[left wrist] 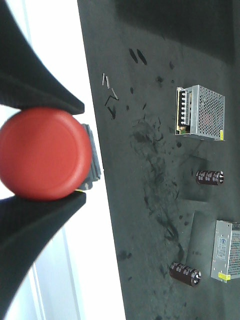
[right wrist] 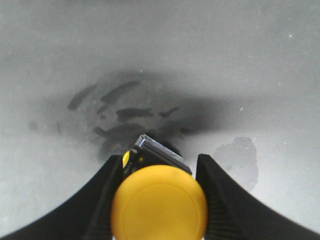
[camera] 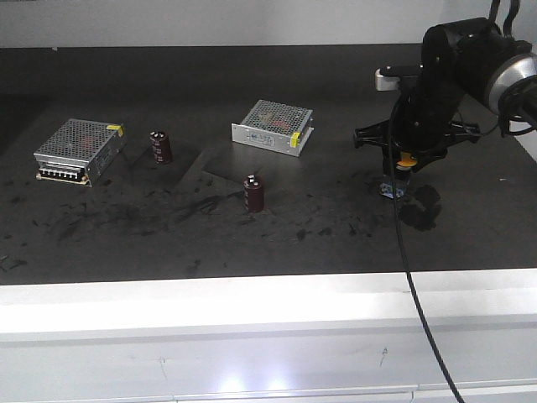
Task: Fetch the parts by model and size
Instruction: 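Lower the right gripper onto the yellow-capped button and close it, then lift the yellow-capped button with the right gripper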
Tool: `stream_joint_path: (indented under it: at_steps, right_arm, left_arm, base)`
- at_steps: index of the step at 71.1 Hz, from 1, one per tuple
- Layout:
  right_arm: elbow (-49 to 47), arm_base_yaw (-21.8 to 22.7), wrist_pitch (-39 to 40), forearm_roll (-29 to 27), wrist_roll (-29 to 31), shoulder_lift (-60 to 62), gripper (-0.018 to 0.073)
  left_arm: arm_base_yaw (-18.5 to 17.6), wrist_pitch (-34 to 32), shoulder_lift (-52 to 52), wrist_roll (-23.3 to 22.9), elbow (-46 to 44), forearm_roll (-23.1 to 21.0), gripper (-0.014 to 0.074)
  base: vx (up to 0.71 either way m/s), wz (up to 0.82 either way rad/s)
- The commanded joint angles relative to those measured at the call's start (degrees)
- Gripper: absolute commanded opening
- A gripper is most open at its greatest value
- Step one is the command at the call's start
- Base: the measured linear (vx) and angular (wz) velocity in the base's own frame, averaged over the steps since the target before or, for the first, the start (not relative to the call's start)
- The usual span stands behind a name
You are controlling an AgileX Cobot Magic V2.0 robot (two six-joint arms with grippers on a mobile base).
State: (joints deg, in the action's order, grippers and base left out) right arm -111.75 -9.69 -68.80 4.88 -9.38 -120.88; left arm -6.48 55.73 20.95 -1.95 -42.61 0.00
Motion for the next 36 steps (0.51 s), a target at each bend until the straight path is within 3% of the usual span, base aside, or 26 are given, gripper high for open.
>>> stream_joint_path:
  at_steps: [1, 36]
  right_arm:
    - [-1.44, 0.1, 0.7, 0.06, 1.74, 5.71, -0.0011]
    - [1.76, -1.63, 7.42, 0.85, 4.58, 21.93, -0.001]
  left_arm:
    - [-0.23, -4.51, 0.61, -0.45, -1.55, -0.5, -0.0006]
    - [-0.23, -4.51, 0.61, -0.45, -1.55, -0.5, -0.0006]
  base:
    - [0.0, 0.0]
    - [0.0, 0.0]
